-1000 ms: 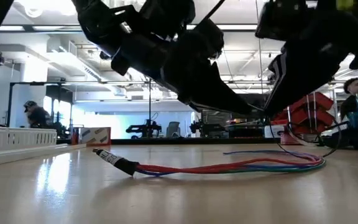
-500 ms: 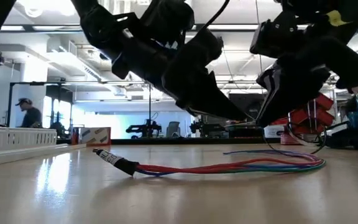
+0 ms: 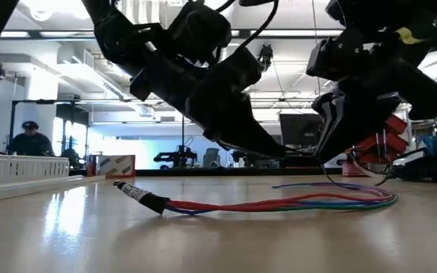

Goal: Ziptie cables
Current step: Wrap the black zip tie around the cables

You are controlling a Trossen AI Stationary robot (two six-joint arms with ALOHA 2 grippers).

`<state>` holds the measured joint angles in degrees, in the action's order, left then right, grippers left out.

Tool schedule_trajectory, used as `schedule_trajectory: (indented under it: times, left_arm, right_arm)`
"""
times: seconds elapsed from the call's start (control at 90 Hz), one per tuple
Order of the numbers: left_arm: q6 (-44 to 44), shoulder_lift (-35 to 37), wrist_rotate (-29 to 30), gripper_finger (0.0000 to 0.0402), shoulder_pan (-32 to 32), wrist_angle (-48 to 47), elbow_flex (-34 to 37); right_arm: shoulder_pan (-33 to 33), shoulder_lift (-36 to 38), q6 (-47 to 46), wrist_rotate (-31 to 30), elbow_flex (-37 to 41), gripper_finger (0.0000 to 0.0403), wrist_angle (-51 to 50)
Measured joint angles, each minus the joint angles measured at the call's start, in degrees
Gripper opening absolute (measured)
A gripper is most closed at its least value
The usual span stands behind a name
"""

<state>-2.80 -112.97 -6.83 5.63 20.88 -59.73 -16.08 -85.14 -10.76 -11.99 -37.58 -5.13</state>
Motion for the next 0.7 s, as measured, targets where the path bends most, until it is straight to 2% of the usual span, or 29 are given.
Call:
schedule_trajectory:
  times: [0.311, 0.467, 0.622, 0.7]
  left_arm:
    - [-3.4, 0.9, -0.4, 0.0001, 0.0, 0.0, 5.5]
    - [-3.7, 1.6, -0.3, 0.0, 0.0, 4.7, 5.9]
    - [0.8, 2.4, 2.0, 0.0015, 0.6, 7.6, 4.7]
    - [4.5, 2.3, 6.1, 0.0037, 1.3, 7.6, 3.3]
  right_arm:
    - [0.0, 0.1, -0.6, 0.4, 0.6, 0.0, 0.0]
    - [0.0, 0.0, -1.5, 0.4, 0.6, 0.0, 0.7]
    - [0.1, 0.0, -3.8, 0.4, 0.6, 0.0, 1.6]
    - [0.1, 0.0, -4.7, 0.5, 0.6, 0.0, 1.6]
